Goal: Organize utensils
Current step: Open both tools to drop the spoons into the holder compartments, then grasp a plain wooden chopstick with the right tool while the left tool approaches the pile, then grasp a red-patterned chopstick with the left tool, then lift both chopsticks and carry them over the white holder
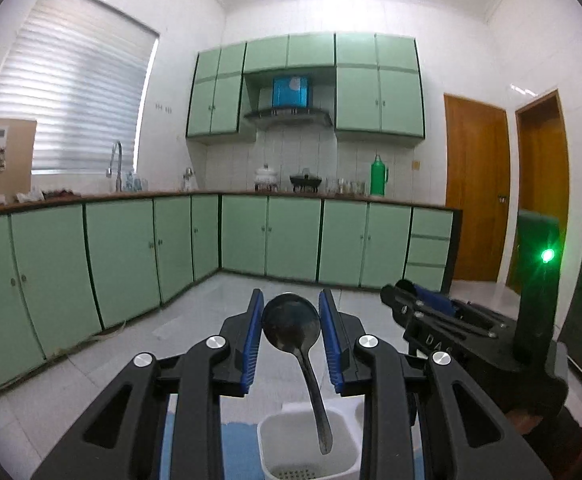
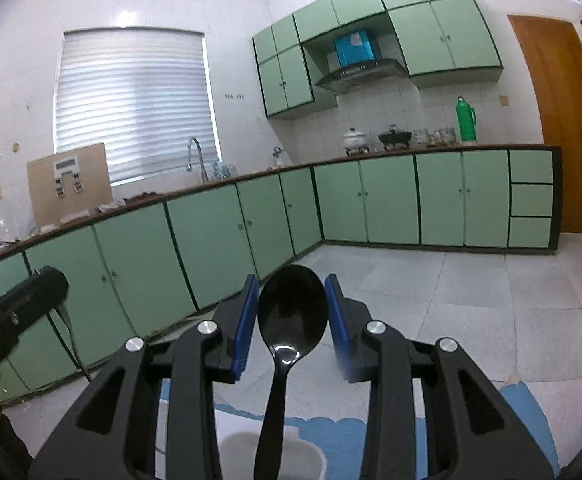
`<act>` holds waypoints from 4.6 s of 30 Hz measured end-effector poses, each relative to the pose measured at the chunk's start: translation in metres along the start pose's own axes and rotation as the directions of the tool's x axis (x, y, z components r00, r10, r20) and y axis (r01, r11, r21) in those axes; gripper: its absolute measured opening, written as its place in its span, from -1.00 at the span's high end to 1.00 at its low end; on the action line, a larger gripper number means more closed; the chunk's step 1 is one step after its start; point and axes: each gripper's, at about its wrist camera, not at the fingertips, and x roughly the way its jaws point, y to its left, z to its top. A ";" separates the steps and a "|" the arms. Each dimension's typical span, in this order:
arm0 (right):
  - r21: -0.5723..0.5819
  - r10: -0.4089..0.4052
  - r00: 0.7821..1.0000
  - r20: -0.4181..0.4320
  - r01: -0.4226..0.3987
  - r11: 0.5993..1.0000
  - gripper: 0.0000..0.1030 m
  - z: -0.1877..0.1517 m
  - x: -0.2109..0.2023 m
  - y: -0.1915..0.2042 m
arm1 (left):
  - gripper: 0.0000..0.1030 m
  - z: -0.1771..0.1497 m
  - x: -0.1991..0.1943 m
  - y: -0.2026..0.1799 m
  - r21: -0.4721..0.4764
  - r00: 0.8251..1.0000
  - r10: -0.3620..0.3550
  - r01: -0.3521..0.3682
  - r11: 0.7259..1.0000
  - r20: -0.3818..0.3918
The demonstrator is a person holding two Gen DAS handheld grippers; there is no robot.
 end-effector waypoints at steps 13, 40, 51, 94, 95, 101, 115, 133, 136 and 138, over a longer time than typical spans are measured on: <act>0.059 0.009 0.997 -0.082 -0.004 0.998 -0.41 -0.018 -0.041 -0.009 | -0.05 -0.021 -0.026 0.004 -0.016 0.995 0.019 -0.020 1.000 -0.096; 0.014 -0.028 0.807 -0.590 0.044 0.999 -0.26 -0.205 -0.219 0.053 | -0.44 -0.211 -0.177 -0.045 0.029 0.788 0.072 -0.069 0.997 -0.611; -0.109 -0.067 0.794 -0.604 0.000 0.994 -0.16 -0.223 -0.233 0.077 | -0.45 -0.218 -0.186 -0.053 0.044 0.771 0.077 -0.063 0.997 -0.632; -0.019 0.011 0.810 -0.586 -0.027 0.999 0.85 -0.227 -0.238 0.052 | -0.13 -0.219 -0.184 -0.059 0.050 0.760 0.075 -0.056 0.997 -0.646; -0.014 0.015 0.810 -0.587 -0.028 1.000 0.85 -0.227 -0.237 0.052 | 0.02 -0.219 -0.184 -0.060 0.050 0.763 0.070 -0.049 0.998 -0.643; -0.009 0.016 0.811 -0.585 -0.027 1.000 0.87 -0.226 -0.238 0.051 | 0.88 -0.219 -0.183 -0.072 0.052 0.770 0.030 0.003 0.999 -0.637; -0.061 0.001 0.886 -0.464 -0.033 0.998 0.88 -0.156 -0.261 0.048 | 0.89 -0.143 -0.215 -0.065 0.113 0.848 0.049 0.013 0.994 -0.528; -0.057 0.033 0.941 -0.337 -0.055 0.997 0.88 -0.081 -0.266 0.044 | 0.89 -0.070 -0.226 -0.050 0.095 0.913 0.005 0.038 0.995 -0.408; -0.049 0.061 0.948 -0.314 -0.080 0.996 0.88 -0.063 -0.262 0.043 | 0.89 -0.057 -0.222 -0.049 0.108 0.926 0.003 0.041 0.993 -0.378; -0.060 0.064 0.951 -0.304 -0.086 0.994 0.88 -0.049 -0.257 0.045 | 0.89 -0.048 -0.217 -0.050 0.119 0.933 0.001 0.045 0.992 -0.359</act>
